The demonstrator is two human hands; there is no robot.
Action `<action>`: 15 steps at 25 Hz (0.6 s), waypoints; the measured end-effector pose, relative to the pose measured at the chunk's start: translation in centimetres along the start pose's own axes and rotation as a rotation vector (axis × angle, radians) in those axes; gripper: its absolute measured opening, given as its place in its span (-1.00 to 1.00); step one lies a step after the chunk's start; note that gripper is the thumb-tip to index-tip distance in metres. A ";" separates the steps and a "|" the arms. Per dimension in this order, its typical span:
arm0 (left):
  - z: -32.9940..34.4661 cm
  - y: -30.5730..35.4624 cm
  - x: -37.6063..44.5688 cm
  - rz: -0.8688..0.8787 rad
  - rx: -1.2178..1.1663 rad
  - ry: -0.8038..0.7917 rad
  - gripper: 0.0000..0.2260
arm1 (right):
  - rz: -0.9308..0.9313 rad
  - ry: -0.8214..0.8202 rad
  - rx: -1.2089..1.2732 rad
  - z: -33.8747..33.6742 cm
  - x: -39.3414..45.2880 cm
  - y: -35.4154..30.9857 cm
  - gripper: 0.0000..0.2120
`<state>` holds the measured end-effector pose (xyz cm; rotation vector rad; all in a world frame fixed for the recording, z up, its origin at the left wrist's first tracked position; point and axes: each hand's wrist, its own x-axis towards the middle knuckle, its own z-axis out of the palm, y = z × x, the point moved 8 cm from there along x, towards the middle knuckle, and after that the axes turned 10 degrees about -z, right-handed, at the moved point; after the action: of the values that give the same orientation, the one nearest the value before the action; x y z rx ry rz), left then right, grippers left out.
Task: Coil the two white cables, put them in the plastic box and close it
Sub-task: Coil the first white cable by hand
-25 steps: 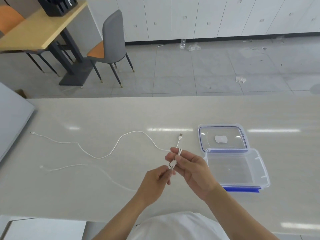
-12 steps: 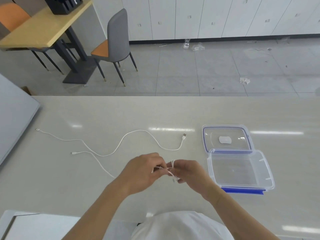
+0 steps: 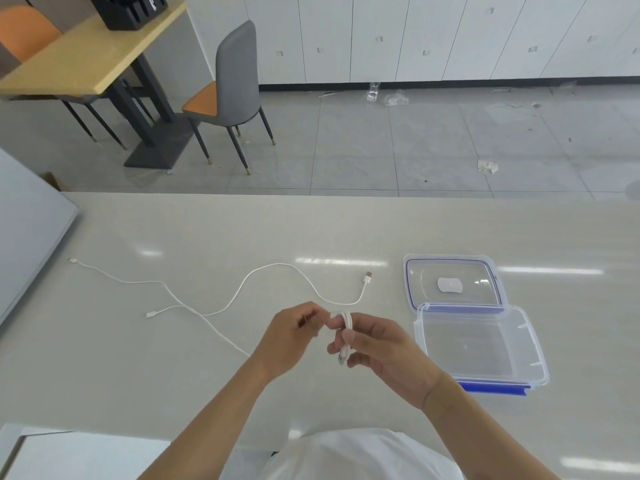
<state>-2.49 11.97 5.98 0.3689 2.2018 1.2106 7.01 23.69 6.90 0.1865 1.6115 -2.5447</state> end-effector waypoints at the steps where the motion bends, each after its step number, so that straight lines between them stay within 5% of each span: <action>1: 1.0 -0.9 -0.4 -0.023 0.005 0.001 -0.78 | -0.028 0.046 0.016 -0.3 0.2 -0.2 -0.80; 8: 5.2 -1.2 -4.5 -0.015 0.236 -0.085 -0.80 | -0.069 0.326 -0.219 -3.1 1.1 -0.4 -0.80; 15: -0.8 3.1 -3.9 0.072 0.485 -0.060 -0.84 | 0.053 0.004 -0.582 -1.3 0.5 1.6 -0.83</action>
<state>-0.09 11.19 10.33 0.6723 2.4305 0.6743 6.83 24.19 4.85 0.1680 2.2206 -1.9280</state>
